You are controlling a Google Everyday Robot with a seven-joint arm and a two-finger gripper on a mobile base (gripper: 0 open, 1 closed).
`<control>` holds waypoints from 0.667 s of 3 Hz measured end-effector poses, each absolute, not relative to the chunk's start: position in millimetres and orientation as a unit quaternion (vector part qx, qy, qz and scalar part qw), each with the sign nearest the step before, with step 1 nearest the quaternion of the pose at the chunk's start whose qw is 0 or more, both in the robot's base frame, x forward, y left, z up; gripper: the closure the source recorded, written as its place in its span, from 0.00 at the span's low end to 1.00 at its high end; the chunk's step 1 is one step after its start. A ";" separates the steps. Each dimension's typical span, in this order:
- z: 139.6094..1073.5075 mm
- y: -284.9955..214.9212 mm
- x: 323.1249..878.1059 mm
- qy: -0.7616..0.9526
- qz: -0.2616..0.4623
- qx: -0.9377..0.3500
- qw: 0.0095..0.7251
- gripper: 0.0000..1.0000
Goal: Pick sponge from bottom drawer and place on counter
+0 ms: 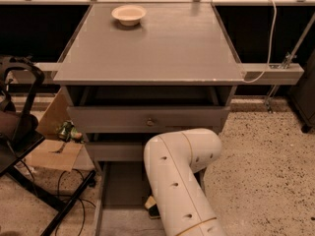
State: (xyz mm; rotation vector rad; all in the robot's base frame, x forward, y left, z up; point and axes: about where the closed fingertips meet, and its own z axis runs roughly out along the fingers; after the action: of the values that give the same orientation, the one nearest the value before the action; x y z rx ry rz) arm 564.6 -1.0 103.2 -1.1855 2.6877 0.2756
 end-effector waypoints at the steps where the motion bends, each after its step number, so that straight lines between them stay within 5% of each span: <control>1: 103.2 -1.0 564.6 0.907 0.093 -0.400 0.095 0.64; 2: 103.8 -1.0 564.5 0.907 0.093 -0.400 0.095 0.89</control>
Offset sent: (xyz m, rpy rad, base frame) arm 0.0000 0.0000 0.0000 0.0000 0.0000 0.0000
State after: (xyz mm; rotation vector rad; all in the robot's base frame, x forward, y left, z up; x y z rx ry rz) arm 564.5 -1.0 103.8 -1.1855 2.6877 0.2756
